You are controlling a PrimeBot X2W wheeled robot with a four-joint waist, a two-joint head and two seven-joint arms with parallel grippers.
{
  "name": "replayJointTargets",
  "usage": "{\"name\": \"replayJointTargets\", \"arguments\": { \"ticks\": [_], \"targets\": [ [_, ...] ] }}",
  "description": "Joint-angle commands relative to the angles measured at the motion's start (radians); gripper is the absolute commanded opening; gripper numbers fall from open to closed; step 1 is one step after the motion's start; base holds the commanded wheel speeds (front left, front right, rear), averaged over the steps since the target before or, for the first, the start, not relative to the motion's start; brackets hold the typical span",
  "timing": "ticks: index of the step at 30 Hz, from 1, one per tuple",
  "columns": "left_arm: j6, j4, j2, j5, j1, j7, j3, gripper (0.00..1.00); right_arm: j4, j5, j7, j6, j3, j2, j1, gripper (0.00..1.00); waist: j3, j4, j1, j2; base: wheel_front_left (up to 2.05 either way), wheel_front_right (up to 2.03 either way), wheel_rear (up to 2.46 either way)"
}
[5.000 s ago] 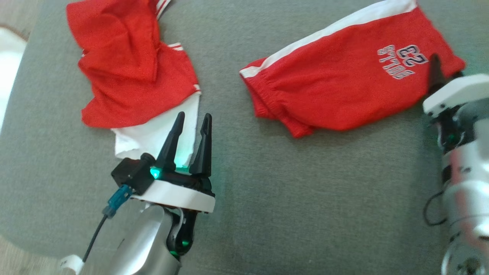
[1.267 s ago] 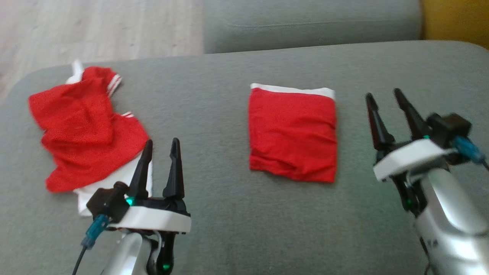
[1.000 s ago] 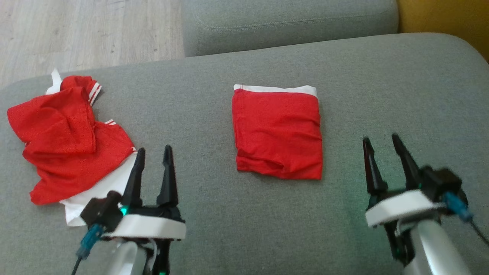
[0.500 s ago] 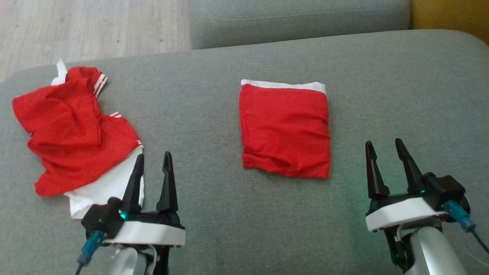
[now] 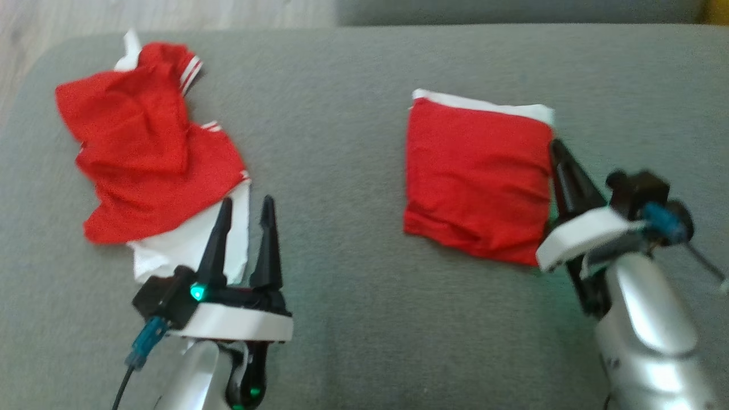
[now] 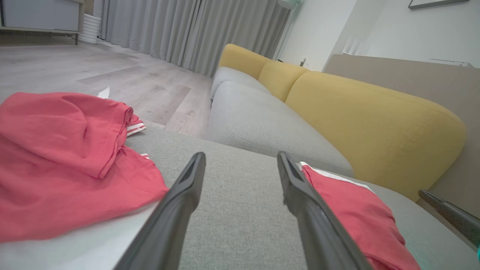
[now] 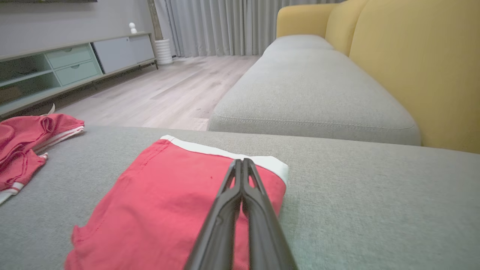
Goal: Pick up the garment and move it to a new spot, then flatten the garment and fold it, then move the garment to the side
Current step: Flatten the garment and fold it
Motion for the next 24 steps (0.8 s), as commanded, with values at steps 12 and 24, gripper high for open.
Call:
{"name": "replayJointTargets", "arguments": {
  "ticks": [12, 24],
  "targets": [
    [0.018, -0.043, 0.002, -0.038, -0.096, -0.009, -0.037, 1.00, 0.445, -0.045, -0.009, -0.001, -0.056, -0.058, -0.268, 0.00, 0.111, 0.151, -0.0002, 0.0000, 0.00, 0.00, 0.00],
    [0.012, -0.040, 0.002, -0.047, -0.076, -0.009, -0.013, 1.00, 0.435, 0.022, -0.109, -0.001, 0.092, 0.024, -0.279, 0.00, 0.061, 0.118, -0.0002, 0.0000, 0.00, 0.00, 0.00]
  ]
}}
